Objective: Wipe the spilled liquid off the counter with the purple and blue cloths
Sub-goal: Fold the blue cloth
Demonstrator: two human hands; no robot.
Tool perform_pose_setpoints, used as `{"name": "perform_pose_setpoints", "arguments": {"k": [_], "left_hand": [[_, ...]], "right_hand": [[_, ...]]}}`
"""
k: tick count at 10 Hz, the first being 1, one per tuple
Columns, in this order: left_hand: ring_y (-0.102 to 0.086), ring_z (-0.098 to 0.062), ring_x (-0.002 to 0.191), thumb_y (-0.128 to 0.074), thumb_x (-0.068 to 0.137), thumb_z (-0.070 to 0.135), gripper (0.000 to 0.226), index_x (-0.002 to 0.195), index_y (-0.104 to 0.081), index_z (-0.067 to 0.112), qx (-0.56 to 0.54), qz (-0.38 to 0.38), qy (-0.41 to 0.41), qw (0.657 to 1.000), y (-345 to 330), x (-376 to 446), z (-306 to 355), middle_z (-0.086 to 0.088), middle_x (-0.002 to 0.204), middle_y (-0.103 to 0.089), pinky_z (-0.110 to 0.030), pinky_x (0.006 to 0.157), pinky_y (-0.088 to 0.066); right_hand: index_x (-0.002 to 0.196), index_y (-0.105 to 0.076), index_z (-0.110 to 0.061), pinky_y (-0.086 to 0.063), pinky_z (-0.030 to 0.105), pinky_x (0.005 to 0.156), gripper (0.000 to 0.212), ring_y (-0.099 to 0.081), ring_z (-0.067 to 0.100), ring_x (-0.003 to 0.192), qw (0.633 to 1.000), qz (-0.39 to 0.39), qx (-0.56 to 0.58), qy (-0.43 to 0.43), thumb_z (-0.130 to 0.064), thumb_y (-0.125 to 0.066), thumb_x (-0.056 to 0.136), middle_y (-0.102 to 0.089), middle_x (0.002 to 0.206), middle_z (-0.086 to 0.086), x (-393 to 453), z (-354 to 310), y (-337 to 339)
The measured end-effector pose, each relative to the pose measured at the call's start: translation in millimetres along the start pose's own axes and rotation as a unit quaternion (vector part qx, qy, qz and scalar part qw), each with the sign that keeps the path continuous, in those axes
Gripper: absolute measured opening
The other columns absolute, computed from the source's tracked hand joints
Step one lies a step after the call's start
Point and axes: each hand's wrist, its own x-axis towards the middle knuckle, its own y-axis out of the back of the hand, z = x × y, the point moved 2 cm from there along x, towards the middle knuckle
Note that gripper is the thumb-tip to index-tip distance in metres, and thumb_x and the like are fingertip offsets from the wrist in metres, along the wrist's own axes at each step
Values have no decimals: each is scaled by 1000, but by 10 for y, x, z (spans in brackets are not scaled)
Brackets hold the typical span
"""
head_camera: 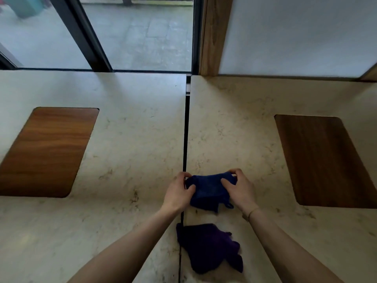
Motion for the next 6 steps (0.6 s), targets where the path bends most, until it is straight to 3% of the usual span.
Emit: {"name": "perform_pose_setpoints", "arguments": {"k": [2, 3, 6], "left_hand": [[-63, -18, 100, -58, 97, 25, 37, 133, -50, 24, 30, 35, -15, 999, 48, 0, -47, -2, 130, -52, -38, 85, -59], [-61, -4, 89, -60, 97, 29, 37, 132, -52, 26, 35, 62, -36, 997, 142, -32, -18, 3, 129, -55, -26, 76, -55], [-60, 2, 92, -65, 94, 32, 32, 124, -58, 25, -3, 128, -171, 977, 711, -288, 354, 8, 119, -59, -15, 71, -48]], "right_hand": [[130, -50, -34, -51, 34, 86, 39, -53, 13, 110, 996, -11, -74, 51, -40, -61, 93, -56, 127, -5, 8, 79, -13], [130, -50, -37, -49, 33, 90, 41, -50, 11, 113, 994, 18, -73, 77, -44, -61, 91, -55, 127, -8, -23, 47, 52], [125, -43, -49, -42, 22, 80, 40, -46, 1, 108, 974, 106, -83, 185, -58, -51, 87, -45, 114, -28, -360, -405, 349]]}}
